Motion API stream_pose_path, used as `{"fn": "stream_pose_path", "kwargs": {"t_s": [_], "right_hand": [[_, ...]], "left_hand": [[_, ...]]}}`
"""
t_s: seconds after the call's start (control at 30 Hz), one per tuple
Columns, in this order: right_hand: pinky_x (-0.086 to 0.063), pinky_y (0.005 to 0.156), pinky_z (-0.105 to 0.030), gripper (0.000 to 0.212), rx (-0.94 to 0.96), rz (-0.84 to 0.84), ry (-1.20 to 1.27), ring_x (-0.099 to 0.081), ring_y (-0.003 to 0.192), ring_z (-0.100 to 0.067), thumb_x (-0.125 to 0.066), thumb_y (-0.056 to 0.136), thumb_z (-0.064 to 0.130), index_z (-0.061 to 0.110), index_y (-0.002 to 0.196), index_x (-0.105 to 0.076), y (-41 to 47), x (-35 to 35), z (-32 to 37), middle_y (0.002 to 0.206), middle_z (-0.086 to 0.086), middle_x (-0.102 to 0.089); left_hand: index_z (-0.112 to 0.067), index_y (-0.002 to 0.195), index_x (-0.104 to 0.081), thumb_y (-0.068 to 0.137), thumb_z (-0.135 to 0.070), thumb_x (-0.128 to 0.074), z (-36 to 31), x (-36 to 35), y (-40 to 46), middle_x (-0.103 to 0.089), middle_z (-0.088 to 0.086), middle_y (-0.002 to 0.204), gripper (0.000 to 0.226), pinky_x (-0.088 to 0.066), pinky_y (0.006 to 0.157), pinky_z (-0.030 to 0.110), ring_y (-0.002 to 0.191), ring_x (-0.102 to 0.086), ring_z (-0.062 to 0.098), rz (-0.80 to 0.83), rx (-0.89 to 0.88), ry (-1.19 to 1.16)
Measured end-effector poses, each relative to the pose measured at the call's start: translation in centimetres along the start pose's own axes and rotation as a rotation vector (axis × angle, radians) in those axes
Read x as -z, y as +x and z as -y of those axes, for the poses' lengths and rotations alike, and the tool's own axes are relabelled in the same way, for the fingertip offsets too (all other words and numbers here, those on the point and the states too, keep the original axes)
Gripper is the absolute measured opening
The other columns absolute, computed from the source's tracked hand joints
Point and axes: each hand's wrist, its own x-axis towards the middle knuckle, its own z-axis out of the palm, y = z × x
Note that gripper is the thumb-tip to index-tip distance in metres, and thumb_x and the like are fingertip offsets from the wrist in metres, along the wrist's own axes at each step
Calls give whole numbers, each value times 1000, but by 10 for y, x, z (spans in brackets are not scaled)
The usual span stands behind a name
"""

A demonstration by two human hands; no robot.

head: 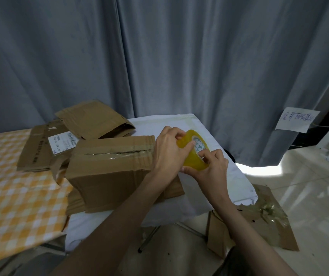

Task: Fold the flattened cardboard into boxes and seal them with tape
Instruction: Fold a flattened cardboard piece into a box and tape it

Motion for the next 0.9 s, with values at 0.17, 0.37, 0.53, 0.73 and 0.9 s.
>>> {"fn": "stream_pose_path", "kwargs": {"t_s": [0.17, 0.37, 0.53, 0.73, 0.9], "right_hand": [[-28, 63, -17, 58, 11, 0, -5, -34, 102, -18, -91, 61, 46, 19, 103, -63, -1, 0, 1, 101, 2, -41], [-28, 62, -18, 60, 34, -2, -19, -34, 104, -19, -90, 60, 48, 19, 106, -64, 1, 0, 2, 102, 3, -41], [-27, 61, -17, 60, 38, -12, -21, -33, 102, -17, -91, 59, 47, 19, 105, -65, 0, -1, 1, 101, 4, -41], [-27, 61, -17, 58, 20, -14, -16, -35, 101, -19, -90, 61, 46, 18, 104, -64, 0, -2, 1, 101, 3, -41], [-28, 61, -18, 52, 0, -24, 4, -38, 102, -22, -91, 62, 44, 20, 100, -64, 2, -5, 1, 99, 3, -42]], "left_hand": [[-21, 92, -64, 77, -28, -79, -3, 2, 3, -58, -5, 97, 23, -55, 73, 30, 83, -56, 7, 10, 48, -32], [-25, 93, -60, 75, -29, -81, -4, 2, 7, -56, -6, 96, 28, -57, 74, 35, 87, -56, 10, 45, 92, -47], [-25, 90, -58, 75, -27, -81, -4, 0, 4, -53, -9, 94, 27, -56, 74, 36, 89, -55, 12, 24, 98, -59], [-24, 91, -59, 79, -25, -77, -5, -1, -3, -54, -9, 97, 22, -55, 74, 34, 92, -55, 13, -9, 53, -77], [-20, 91, -59, 81, -23, -75, -9, -1, -5, -57, -6, 99, 19, -44, 70, 20, 93, -54, 13, -42, 15, -79]]}}
